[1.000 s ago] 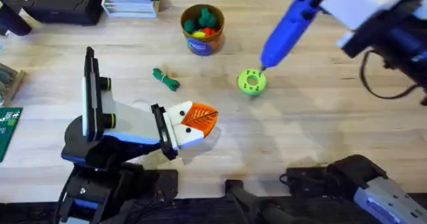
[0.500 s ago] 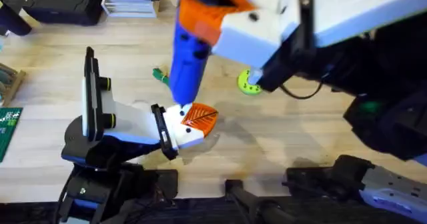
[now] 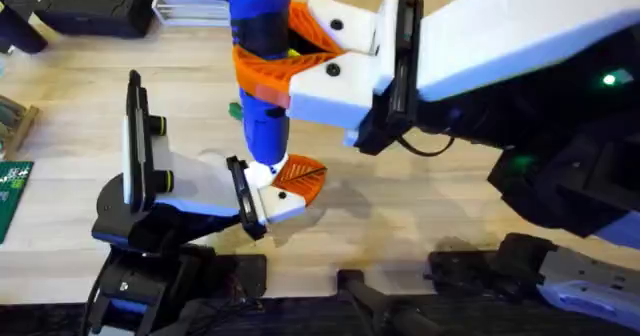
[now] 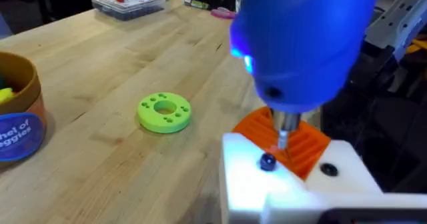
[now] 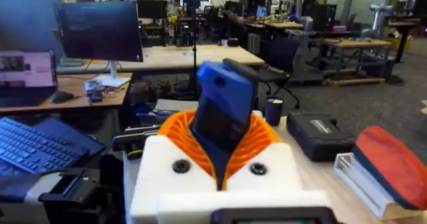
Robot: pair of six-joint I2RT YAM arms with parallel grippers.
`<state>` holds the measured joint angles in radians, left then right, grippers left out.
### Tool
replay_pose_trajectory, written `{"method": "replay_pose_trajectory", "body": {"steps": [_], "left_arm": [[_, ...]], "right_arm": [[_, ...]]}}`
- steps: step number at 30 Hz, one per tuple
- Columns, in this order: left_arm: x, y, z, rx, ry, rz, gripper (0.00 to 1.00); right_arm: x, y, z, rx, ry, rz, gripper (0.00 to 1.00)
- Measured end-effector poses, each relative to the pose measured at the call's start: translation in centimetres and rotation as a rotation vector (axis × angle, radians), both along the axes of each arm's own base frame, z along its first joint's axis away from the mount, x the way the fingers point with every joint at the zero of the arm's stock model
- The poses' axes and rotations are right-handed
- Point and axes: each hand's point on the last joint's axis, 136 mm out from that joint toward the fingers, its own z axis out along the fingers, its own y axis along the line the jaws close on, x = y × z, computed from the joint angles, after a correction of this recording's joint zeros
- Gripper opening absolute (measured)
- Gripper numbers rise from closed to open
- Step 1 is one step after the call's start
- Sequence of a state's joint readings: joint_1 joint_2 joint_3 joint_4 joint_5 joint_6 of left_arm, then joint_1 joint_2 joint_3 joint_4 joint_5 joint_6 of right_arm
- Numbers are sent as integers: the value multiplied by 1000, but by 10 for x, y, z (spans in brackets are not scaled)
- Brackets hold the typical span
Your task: Pick up the gripper from the table and insert it into the empty holder that is missing its gripper. Then pick up a screw, insert it into the mounting hole, and use the screwdriver to tighten it. Finally, clean up the table by picking up the vegetable and placing it into the bucket.
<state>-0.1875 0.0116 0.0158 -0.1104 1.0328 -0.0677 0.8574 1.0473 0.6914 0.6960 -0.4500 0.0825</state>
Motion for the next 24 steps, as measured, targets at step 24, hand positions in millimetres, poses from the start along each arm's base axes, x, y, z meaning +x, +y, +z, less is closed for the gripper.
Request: {"method": "replay_pose_trajectory", "body": {"steps": [24], "left_arm": [[0, 0, 0, 0, 0, 0, 6]], "right_arm": [[-6, 6, -12, -58, -46, 7, 28]]}}
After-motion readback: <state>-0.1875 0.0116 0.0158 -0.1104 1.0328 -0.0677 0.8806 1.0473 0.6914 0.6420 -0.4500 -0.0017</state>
